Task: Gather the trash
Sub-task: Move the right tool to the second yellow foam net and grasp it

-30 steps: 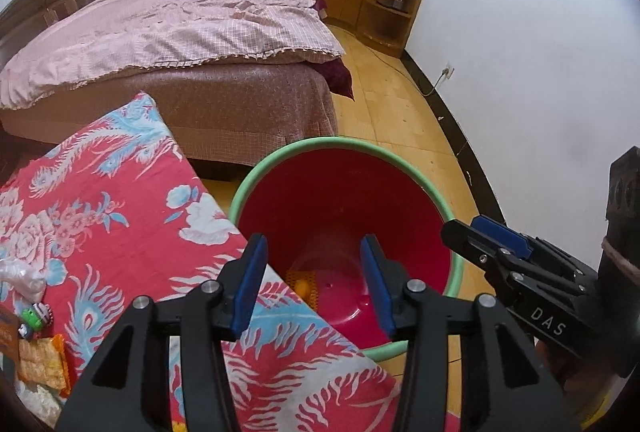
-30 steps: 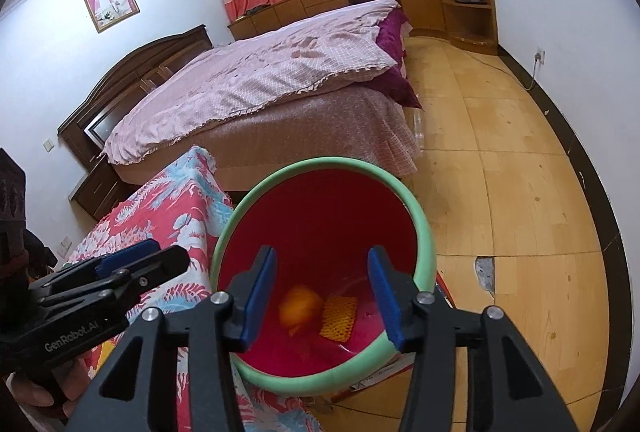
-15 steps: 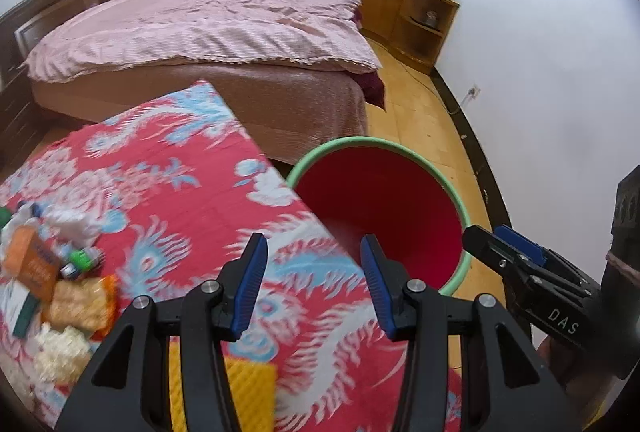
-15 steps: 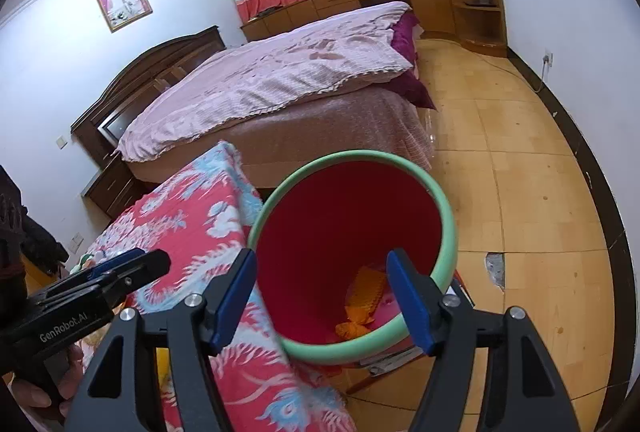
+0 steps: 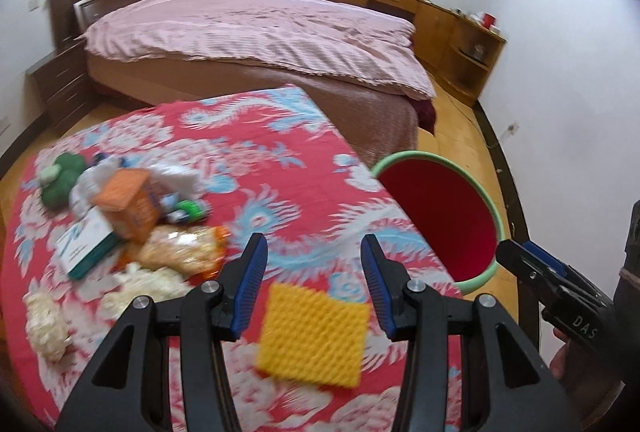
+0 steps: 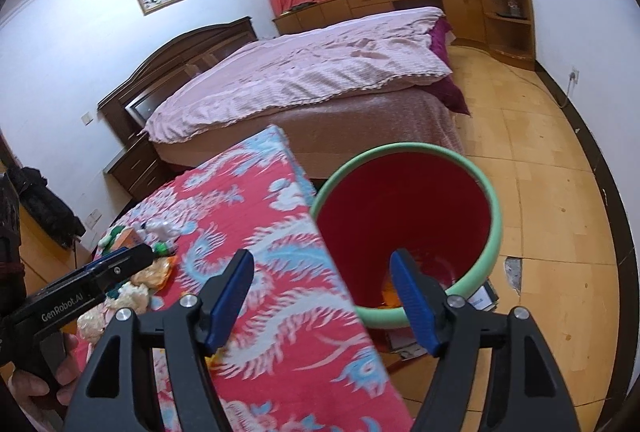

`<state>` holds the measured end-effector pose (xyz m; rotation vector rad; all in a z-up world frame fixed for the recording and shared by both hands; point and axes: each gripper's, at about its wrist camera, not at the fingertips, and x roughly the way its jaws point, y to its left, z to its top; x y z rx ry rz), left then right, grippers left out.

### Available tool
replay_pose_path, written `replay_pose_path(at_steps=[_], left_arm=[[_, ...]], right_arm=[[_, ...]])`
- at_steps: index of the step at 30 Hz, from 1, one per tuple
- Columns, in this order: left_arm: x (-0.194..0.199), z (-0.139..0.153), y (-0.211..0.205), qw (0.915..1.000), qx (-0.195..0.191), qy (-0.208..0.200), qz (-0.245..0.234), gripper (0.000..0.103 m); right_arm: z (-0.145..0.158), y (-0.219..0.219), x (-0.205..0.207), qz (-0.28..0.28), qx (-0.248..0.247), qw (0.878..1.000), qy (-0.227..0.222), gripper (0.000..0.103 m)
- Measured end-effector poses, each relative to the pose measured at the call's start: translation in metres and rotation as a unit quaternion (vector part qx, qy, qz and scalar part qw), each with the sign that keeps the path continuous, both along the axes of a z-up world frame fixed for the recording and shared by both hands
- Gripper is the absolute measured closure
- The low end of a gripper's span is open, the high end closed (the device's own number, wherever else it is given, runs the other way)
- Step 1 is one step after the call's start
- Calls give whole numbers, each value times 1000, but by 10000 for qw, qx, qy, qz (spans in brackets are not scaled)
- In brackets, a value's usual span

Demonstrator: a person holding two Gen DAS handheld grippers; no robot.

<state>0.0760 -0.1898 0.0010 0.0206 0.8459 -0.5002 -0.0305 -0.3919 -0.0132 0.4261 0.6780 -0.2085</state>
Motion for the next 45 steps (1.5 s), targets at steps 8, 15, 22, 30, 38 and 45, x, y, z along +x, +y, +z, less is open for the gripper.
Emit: replay_pose_path(at_steps=[8, 15, 22, 30, 38, 45], left_arm=[[-4, -5, 61, 9979, 29, 36, 640, 54], [-7, -10, 118, 9922, 64, 56, 1243, 54], [-7, -16, 170, 9838, 98, 72, 1786, 54], [1, -35, 208, 9733, 225, 258, 2269, 54], [10, -57, 226, 9670, 322, 483, 2481, 54], [10, -66, 225, 9687, 253, 561, 2406, 50]], right_arm=[[1, 34, 2, 314, -45, 9995, 52, 30], [-6, 65, 9, 617, -128, 9978, 212, 30], [-18, 92, 16, 853, -193, 9951, 456, 30], [-39, 107, 31, 930, -234, 9916, 868, 30], [-54, 120, 41, 1041, -246, 9875, 1159, 30], [-63, 125, 44, 1098, -181, 9854, 1285, 32]])
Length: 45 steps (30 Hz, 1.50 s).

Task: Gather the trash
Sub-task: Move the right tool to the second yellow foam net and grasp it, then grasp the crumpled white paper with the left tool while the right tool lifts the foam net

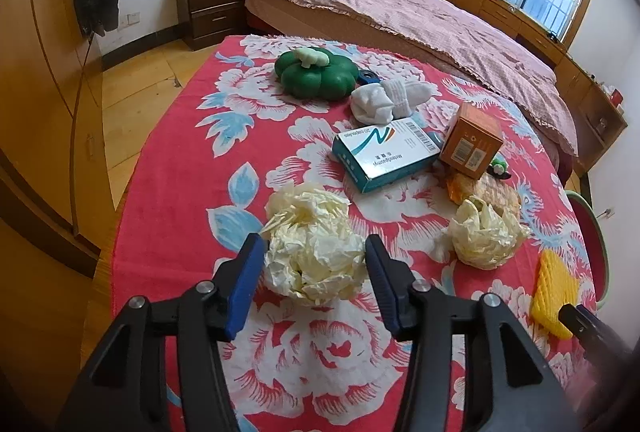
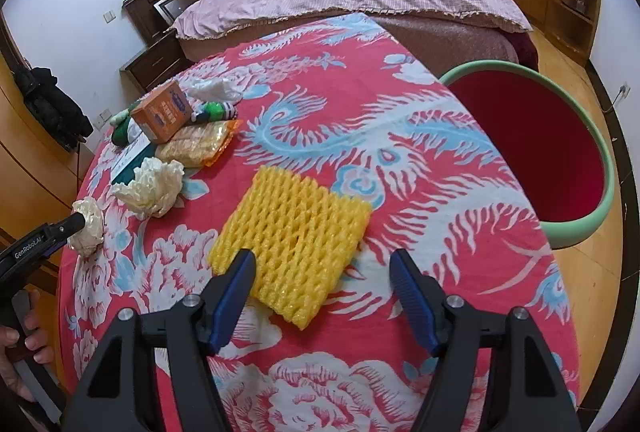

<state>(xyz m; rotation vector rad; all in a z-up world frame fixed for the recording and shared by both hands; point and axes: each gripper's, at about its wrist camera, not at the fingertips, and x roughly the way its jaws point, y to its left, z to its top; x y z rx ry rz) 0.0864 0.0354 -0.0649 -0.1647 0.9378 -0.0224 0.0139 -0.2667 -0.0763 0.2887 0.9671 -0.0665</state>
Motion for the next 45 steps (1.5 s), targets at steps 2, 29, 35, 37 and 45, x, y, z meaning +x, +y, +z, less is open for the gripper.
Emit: replay_pose_path(at_steps=[2, 29, 35, 37, 45], left_arm=[[1, -1, -2, 10000, -2, 0, -26, 50], [-13, 22, -23, 9969, -377, -461, -518, 74], [-19, 38, -45, 9935, -457, -609, -847, 74], [-19, 42, -56, 9919, -474, -633, -991, 74], [-22, 53, -95, 9855, -475, -678, -1478, 74]], right_arm=[[0, 2, 0, 13, -55, 10000, -16, 35], [18, -1, -14, -19, 17, 9981, -616, 90], [32, -10, -20, -157, -60, 9963, -846, 90], [35, -14, -22, -200, -72, 9958, -892, 90], [50, -32, -30, -410, -171, 9928, -1113, 90]])
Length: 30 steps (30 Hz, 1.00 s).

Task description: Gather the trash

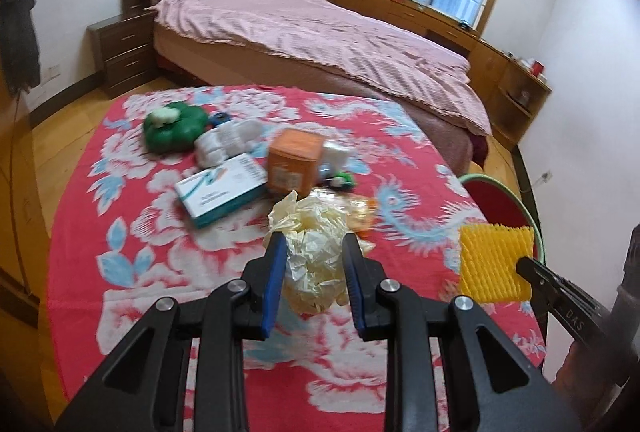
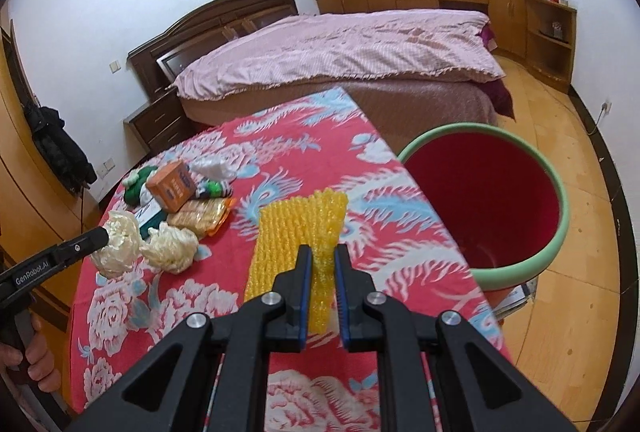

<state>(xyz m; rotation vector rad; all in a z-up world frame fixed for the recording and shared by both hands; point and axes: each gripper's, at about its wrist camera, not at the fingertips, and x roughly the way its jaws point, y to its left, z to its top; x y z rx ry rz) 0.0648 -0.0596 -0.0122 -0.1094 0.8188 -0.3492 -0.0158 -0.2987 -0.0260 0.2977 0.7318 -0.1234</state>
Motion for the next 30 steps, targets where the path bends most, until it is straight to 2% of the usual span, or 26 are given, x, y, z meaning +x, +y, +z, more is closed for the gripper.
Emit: replay_pose_path(at_steps=[14, 27, 30], left_arm=[[6, 17, -78, 9967, 1, -93, -805, 74], [20, 16, -161, 9889, 121, -57, -1478, 74], [26, 12, -182, 9858, 127, -6, -1675, 85]], right_arm=[[21, -56, -11, -577, -61, 9978, -306, 90], [9, -119, -13, -1176, 70, 9927, -241, 90], [4, -132, -12, -1283, 114, 9915, -182, 90]])
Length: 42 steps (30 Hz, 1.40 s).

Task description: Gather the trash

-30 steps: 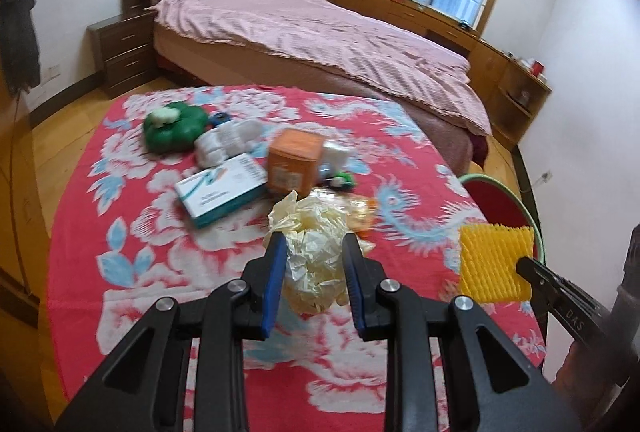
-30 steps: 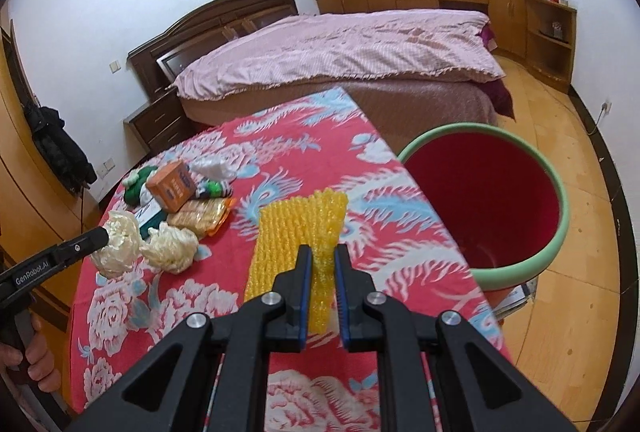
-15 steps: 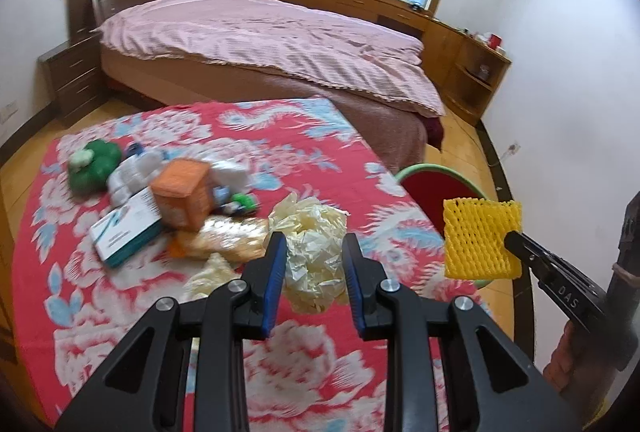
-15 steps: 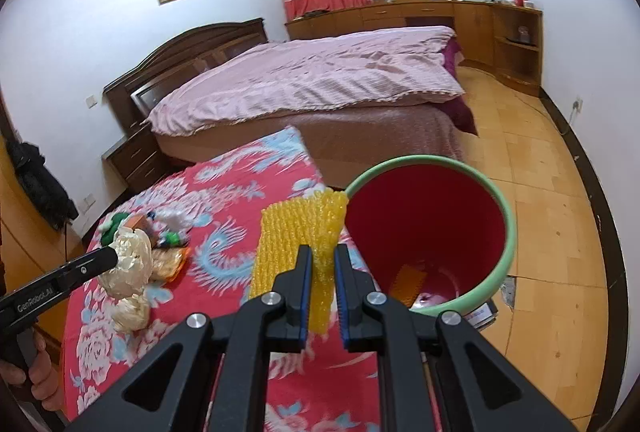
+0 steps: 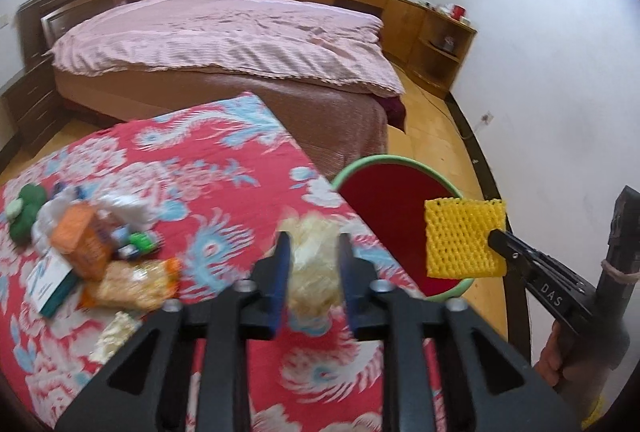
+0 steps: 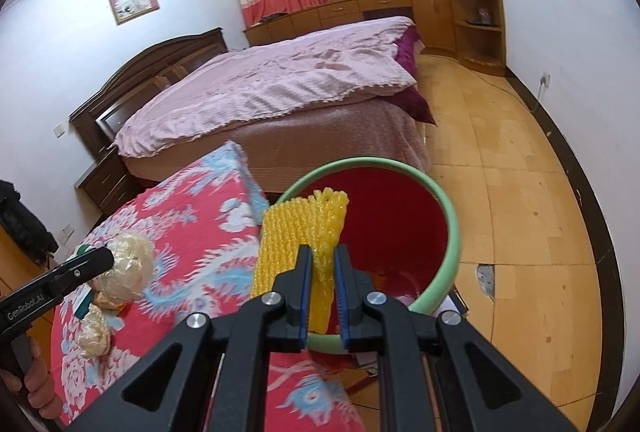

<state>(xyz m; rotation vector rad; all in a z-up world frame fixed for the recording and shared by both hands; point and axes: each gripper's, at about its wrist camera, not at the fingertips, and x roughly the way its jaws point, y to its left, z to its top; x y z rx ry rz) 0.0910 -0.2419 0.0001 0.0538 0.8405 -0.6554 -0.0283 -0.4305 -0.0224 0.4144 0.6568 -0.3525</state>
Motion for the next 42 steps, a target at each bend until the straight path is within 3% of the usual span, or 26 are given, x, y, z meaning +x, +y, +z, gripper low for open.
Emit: replay_pose_path(at_steps=[6, 11, 16, 19, 26, 35, 38, 42], left_arm=[[9, -12, -38, 9994, 91, 110, -312, 85], [13, -22, -47, 9983, 42, 373, -446, 85], [8, -25, -44, 9985, 227, 396, -297, 61], [4, -28, -40, 9984, 446, 320, -138, 55], [5, -49, -30, 9948, 770, 648, 136, 54], [5, -67, -37, 9916, 414, 1219, -135, 53], [2, -66, -41, 9931, 414, 1088, -151, 57], [5, -57, -47, 9947, 272, 962, -237, 59]], right_arm=[[-17, -25, 4, -182, 128, 9996, 159, 90], [-30, -39, 9, -240, 269, 9990, 261, 90], [-36, -48, 13, -157, 404, 9987, 285, 90], [-36, -48, 15, -47, 403, 9988, 271, 90], [-35, -49, 15, 22, 391, 9989, 253, 90], [-43, -58, 14, -103, 591, 9979, 261, 88], [-45, -61, 12, -158, 601, 9977, 269, 86], [-46, -63, 10, -208, 602, 9977, 251, 76]])
